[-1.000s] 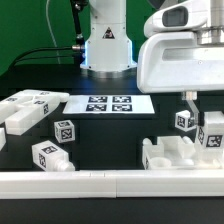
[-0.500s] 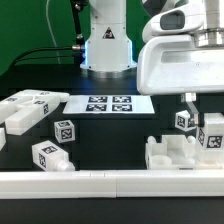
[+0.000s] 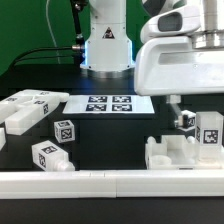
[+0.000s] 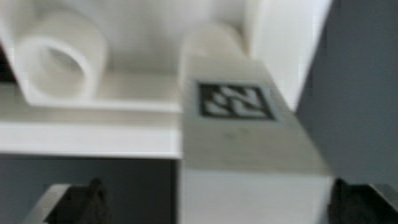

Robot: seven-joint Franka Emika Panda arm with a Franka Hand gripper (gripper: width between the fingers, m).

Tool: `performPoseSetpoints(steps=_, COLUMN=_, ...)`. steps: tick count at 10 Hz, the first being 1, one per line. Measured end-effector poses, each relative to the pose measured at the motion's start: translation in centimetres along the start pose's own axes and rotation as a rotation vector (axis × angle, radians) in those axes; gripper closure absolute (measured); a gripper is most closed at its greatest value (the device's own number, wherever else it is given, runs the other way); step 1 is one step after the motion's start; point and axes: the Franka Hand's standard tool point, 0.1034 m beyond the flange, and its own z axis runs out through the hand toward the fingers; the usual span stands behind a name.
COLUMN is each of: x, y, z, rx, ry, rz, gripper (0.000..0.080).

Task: Assemble chair

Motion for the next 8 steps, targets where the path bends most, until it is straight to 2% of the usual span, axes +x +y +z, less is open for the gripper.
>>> performPoseSetpoints(steps=1, x=0.6, y=0.0, z=0.0, rx=0.007, ry=0.005, rz=0.023, gripper=0.0159)
performPoseSetpoints(steps=3, x=-0.6, y=-0.3, z=0.4, rx=0.001, ry=-0.173, rz=0.063, gripper=0.0151)
performPoseSetpoints(steps=6, x=-1.0, y=-1.0, z=0.4, rx=-0.003, ry=-0.326, rz=0.112, gripper=0.0151)
performPoseSetpoints(steps=7, x=-0.5, y=-1.4, z=0.3, rx=-0.002, ry=-0.305, rz=0.128, gripper=0.0151)
performPoseSetpoints(steps=8, x=-0.7, y=-1.2, z=0.5, rx=-0.005, ry=-0.308, rz=0.137, gripper=0.0287)
